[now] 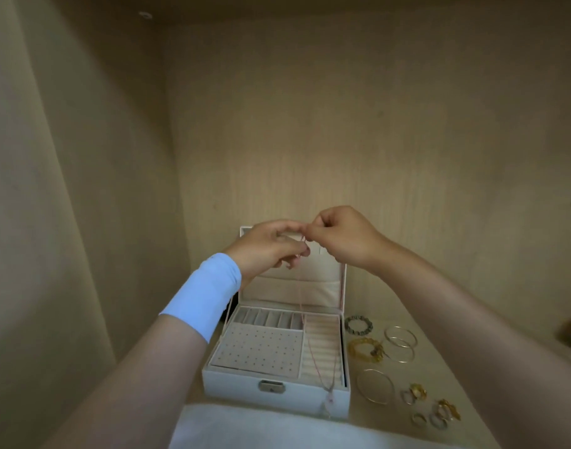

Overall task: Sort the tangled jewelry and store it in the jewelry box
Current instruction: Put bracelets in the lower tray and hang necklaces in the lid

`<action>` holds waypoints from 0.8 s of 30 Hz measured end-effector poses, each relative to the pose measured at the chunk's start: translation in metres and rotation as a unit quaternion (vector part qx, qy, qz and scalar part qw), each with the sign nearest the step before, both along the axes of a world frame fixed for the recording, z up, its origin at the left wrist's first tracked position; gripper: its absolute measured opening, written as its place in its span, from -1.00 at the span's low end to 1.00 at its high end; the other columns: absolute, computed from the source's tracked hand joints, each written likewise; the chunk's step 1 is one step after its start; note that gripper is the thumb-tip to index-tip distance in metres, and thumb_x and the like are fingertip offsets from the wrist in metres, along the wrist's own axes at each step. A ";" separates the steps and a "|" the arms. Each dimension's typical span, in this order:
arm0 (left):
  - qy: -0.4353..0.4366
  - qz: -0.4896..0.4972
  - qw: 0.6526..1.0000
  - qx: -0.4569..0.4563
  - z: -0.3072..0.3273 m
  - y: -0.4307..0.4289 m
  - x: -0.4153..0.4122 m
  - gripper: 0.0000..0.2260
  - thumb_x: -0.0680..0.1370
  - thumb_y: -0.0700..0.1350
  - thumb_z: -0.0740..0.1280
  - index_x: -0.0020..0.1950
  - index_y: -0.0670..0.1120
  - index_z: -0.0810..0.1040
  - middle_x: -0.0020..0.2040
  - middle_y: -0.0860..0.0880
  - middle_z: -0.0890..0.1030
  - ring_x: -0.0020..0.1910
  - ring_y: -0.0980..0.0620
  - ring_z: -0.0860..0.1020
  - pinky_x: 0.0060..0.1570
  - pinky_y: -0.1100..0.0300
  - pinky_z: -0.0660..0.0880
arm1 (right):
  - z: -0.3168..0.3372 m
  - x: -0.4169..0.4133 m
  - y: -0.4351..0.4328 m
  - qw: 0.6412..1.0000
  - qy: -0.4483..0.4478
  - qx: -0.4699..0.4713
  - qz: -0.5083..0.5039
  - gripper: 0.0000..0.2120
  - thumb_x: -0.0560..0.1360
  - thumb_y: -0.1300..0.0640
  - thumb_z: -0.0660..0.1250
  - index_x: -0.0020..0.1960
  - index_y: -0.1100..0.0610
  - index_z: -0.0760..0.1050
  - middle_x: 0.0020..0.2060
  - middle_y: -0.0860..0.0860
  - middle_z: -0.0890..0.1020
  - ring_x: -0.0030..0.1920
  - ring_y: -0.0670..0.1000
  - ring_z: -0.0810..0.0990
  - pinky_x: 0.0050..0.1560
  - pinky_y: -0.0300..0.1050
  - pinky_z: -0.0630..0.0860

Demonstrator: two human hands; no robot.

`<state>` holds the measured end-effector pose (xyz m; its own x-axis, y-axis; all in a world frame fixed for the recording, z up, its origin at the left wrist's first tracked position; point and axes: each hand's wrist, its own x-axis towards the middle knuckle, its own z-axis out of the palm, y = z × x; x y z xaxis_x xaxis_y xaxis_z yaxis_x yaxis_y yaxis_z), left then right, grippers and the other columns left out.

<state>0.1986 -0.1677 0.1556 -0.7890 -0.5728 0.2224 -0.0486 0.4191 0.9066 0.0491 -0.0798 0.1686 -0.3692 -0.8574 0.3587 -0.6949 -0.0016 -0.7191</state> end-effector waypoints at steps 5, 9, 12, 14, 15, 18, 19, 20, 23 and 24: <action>-0.037 -0.014 0.999 0.027 -0.008 -0.017 -0.023 -0.83 0.59 -0.21 0.30 -0.15 -0.08 0.64 -0.30 -0.02 0.57 -0.30 0.04 0.49 -0.23 0.20 0.44 | -0.026 -0.013 -0.010 0.995 -0.100 -0.025 -0.010 -0.68 0.59 0.02 0.38 -0.16 0.27 0.54 -0.45 0.07 0.49 -0.49 -0.01 0.42 -0.41 -0.14 0.40; -0.012 -0.033 0.992 0.120 -0.011 -0.027 -0.041 -0.83 0.65 -0.22 0.22 -0.05 -0.16 0.58 -0.25 -0.06 0.60 -0.14 -0.03 0.64 -0.06 0.16 0.54 | -0.032 -0.021 -0.015 0.972 -0.229 -0.057 -0.003 -0.72 0.57 0.06 0.41 -0.05 0.30 0.55 -0.43 0.11 0.60 -0.51 0.00 0.47 -0.44 -0.15 0.44; 0.012 -0.046 0.984 0.169 -0.007 -0.032 -0.050 -0.83 0.67 -0.21 0.20 -0.01 -0.17 0.56 -0.23 -0.07 0.61 -0.15 -0.03 0.66 -0.08 0.17 0.55 | -0.027 -0.027 -0.015 0.946 -0.319 -0.054 0.035 -0.73 0.51 0.14 0.48 0.05 0.33 0.57 -0.31 0.10 0.67 -0.49 -0.04 0.47 -0.47 -0.16 0.45; 0.012 -0.053 0.984 0.167 -0.004 -0.035 -0.054 -0.85 0.66 -0.20 0.21 0.00 -0.15 0.56 -0.23 -0.07 0.61 -0.16 -0.04 0.67 -0.13 0.20 0.56 | -0.023 -0.033 -0.015 0.943 -0.329 -0.044 0.037 -0.78 0.46 0.19 0.53 0.00 0.25 0.56 -0.38 0.06 0.59 -0.50 -0.06 0.44 -0.48 -0.18 0.42; 0.007 -0.061 0.985 0.164 -0.003 -0.036 -0.055 -0.86 0.66 -0.20 0.21 0.00 -0.14 0.56 -0.24 -0.07 0.61 -0.16 -0.05 0.67 -0.13 0.20 0.55 | -0.022 -0.035 -0.014 0.942 -0.332 -0.039 0.035 -0.79 0.44 0.21 0.54 -0.01 0.21 0.55 -0.41 0.04 0.56 -0.50 -0.07 0.42 -0.48 -0.20 0.40; -0.007 -0.086 0.983 0.164 -0.001 -0.037 -0.058 -0.85 0.64 -0.20 0.20 -0.08 -0.15 0.52 -0.31 -0.09 0.56 -0.19 -0.10 0.66 -0.12 0.16 0.54 | -0.022 -0.041 -0.014 0.945 -0.326 -0.010 0.038 -0.72 0.43 0.23 0.54 0.12 0.19 0.60 -0.39 0.02 0.52 -0.49 -0.09 0.36 -0.48 -0.23 0.35; -0.012 -0.083 0.984 0.155 -0.002 -0.037 -0.059 -0.85 0.63 -0.21 0.20 -0.09 -0.16 0.51 -0.33 -0.10 0.55 -0.21 -0.11 0.65 -0.14 0.16 0.53 | -0.023 -0.042 -0.014 0.945 -0.323 0.006 0.049 -0.70 0.44 0.21 0.53 0.15 0.19 0.62 -0.35 0.04 0.54 -0.48 -0.10 0.36 -0.47 -0.24 0.34; -0.017 -0.075 0.987 0.144 -0.004 -0.037 -0.060 -0.85 0.61 -0.22 0.21 -0.10 -0.18 0.52 -0.34 -0.10 0.54 -0.22 -0.10 0.63 -0.15 0.17 0.54 | -0.026 -0.044 -0.013 0.945 -0.320 0.024 0.062 -0.71 0.45 0.20 0.52 0.16 0.19 0.65 -0.31 0.05 0.56 -0.47 -0.10 0.35 -0.46 -0.24 0.34; -0.018 -0.054 0.988 0.140 -0.015 -0.041 -0.061 -0.82 0.59 -0.24 0.21 -0.18 -0.18 0.53 -0.39 -0.07 0.53 -0.21 -0.07 0.60 -0.07 0.16 0.49 | -0.036 -0.051 -0.010 0.943 -0.316 0.074 0.073 -0.75 0.47 0.17 0.50 0.13 0.21 0.68 -0.23 0.05 0.63 -0.44 -0.11 0.33 -0.40 -0.24 0.32; -0.017 -0.049 0.987 0.150 -0.020 -0.044 -0.060 -0.81 0.59 -0.22 0.22 -0.20 -0.15 0.53 -0.40 -0.06 0.53 -0.19 -0.06 0.59 -0.03 0.14 0.47 | -0.041 -0.054 -0.010 0.941 -0.324 0.079 0.062 -0.75 0.48 0.17 0.50 0.12 0.23 0.67 -0.23 0.04 0.63 -0.43 -0.10 0.34 -0.39 -0.22 0.34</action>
